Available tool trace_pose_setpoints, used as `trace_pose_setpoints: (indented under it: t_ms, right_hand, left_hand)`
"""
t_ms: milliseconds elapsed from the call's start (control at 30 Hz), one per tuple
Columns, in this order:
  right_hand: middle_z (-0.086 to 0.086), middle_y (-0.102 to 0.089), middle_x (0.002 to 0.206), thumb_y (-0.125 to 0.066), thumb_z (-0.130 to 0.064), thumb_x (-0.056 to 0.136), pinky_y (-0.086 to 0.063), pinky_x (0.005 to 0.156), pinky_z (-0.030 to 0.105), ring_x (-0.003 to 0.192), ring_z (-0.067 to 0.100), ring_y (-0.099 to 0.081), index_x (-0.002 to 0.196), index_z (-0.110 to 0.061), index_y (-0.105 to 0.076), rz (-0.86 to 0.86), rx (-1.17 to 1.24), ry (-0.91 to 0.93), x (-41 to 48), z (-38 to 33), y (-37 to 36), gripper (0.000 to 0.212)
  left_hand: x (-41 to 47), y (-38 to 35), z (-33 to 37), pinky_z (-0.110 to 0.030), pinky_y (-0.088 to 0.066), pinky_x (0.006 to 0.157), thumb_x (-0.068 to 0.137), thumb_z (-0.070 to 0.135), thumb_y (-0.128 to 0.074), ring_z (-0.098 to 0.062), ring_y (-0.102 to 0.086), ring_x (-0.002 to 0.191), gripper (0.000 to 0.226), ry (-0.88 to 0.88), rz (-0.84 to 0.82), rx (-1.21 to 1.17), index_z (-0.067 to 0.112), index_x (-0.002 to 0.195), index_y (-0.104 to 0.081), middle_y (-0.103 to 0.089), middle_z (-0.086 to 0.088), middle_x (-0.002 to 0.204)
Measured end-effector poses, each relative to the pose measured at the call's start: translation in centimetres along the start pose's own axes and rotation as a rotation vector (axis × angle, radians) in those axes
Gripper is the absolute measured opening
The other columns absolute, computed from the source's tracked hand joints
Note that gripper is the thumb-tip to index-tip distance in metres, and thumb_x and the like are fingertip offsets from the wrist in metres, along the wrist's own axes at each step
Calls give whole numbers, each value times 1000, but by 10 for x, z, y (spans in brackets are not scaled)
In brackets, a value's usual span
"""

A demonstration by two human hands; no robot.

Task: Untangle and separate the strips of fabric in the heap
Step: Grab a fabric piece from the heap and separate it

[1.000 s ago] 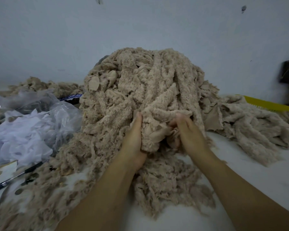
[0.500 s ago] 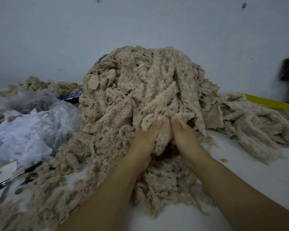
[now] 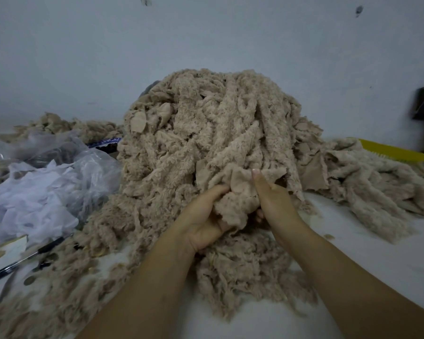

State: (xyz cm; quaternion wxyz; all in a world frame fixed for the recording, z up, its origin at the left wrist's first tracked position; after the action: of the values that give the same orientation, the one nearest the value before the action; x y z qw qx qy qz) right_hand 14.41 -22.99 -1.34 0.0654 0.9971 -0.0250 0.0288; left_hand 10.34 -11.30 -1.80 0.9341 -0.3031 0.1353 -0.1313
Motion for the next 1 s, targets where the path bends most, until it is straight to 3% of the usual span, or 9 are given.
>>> trace_pose_setpoints:
  t_ms: [100,200,333,433,567,767,833,900,1000]
  right_hand:
    - [-3,-58,54,-46,-68,91,-44,65,37,58,19,-56,57,-25,-57,6,-27,38,1,-1,-2,56]
    - [-7,-58,49,-46,-61,95,-42,54,29,46,11,-54,56,-27,-62,-4,-21,43,0,0,-4,54]
    - [-5,-55,51,-32,-90,76,-40,45,19,45,6,-52,72,-18,-62,-137,-120,183,-11,-18,-20,78]
    - [-12,-47,56,-42,-78,84,-36,48,16,51,2,-45,65,-26,-48,-197,-225,318,-19,-30,-33,55]
    - [-16,-47,58,-46,-48,99,-38,52,18,54,1,-45,68,-22,-47,-224,-248,394,-22,-37,-38,41]
    - [-10,-41,55,-47,-49,99,-32,50,22,50,6,-40,75,-6,-46,-143,-174,324,-20,-37,-22,49]
    - [-5,-45,60,-47,-47,100,-33,53,25,52,9,-43,72,-15,-48,-22,-161,233,-11,-31,-2,42]
    - [5,-45,65,-48,-42,100,-32,50,24,51,11,-42,75,-10,-50,66,-129,179,-5,-26,12,41]
    - [11,-38,72,-48,-38,101,-27,50,26,58,18,-35,92,8,-48,108,-129,155,-3,-20,20,46]
  left_hand:
    - [1,-8,1,-33,-58,87,91,35,-66,-22,-70,109,35,-45,-66,89,12,115,-75,-71,-12,120]
    - [4,5,1,-31,-60,74,77,27,-77,-22,-74,95,41,-87,94,143,9,114,-74,-74,-14,110]
    - [5,20,7,-28,-58,65,90,35,-68,-22,-75,84,33,-133,239,201,11,112,-74,-76,-12,100]
    - [3,26,11,-35,-59,81,91,42,-66,-19,-75,90,35,-181,316,248,13,106,-76,-77,-8,98]
    - [2,35,15,-36,-60,76,97,45,-57,-23,-75,87,39,-225,402,189,11,109,-73,-77,-10,98]
    - [-9,72,34,-49,-59,72,103,46,-45,-42,-68,92,45,-271,547,-215,15,131,-61,-68,-9,122]
    - [-11,75,40,-38,-59,69,102,44,-47,-39,-69,81,41,-324,546,-299,20,133,-59,-72,3,105]
    - [-9,79,41,-21,-43,36,100,46,-51,-17,-60,41,31,-356,544,-391,20,105,-67,-72,8,65]
    - [-8,82,48,-19,-28,34,100,51,-46,-6,-40,44,38,-411,462,-496,20,84,-60,-56,6,59]
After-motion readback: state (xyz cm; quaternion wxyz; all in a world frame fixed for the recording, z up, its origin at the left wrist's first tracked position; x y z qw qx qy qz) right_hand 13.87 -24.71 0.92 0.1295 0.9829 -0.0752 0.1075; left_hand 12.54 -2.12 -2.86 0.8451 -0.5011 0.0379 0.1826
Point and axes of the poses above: each hand's wrist, its own x-axis towards the middle knuckle, its own y-axis out of the back of the hand, z = x × y, the point moved 10 cm from there along x, towards the middle knuckle
